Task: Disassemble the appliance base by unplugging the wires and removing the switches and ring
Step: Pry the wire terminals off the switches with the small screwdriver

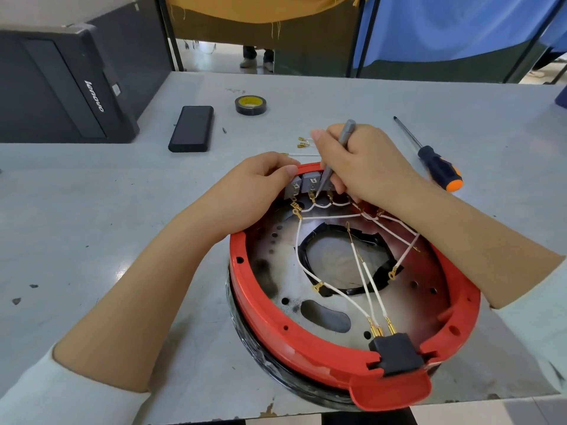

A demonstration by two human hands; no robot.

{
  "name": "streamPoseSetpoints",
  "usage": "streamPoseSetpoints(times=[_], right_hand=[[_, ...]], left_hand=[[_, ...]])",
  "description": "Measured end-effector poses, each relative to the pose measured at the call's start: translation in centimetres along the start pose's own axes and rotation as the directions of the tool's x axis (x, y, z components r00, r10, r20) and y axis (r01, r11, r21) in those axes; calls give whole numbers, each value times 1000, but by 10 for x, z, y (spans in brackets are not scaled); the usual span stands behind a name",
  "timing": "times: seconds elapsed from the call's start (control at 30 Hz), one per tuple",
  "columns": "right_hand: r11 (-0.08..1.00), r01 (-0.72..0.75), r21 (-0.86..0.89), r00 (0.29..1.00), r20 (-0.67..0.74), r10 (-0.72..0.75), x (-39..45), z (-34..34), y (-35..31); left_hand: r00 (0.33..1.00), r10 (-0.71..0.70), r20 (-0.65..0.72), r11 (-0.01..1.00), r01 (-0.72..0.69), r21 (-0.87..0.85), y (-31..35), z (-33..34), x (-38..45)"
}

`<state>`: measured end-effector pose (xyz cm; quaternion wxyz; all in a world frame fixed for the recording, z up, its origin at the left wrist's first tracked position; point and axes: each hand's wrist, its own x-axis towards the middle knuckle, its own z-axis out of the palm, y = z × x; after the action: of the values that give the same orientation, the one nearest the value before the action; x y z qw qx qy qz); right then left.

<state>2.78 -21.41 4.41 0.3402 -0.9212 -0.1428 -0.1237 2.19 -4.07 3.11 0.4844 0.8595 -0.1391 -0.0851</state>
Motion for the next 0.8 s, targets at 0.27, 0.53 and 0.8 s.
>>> streamPoseSetpoints(times=[0.27, 0.53, 0.8], right_hand=[[997, -29, 75, 999, -10, 30, 0, 1, 3], [983, -127, 132, 990, 80, 117, 10, -3, 1], [986, -78, 149, 996, 61, 70, 8, 0, 4]], left_hand=[[1000, 5, 2, 1000, -5, -5, 0, 0, -1], [1000, 0, -2, 1000, 0, 4, 0, 1, -2], [1000, -1, -3, 1000, 1, 10, -1, 1, 0]])
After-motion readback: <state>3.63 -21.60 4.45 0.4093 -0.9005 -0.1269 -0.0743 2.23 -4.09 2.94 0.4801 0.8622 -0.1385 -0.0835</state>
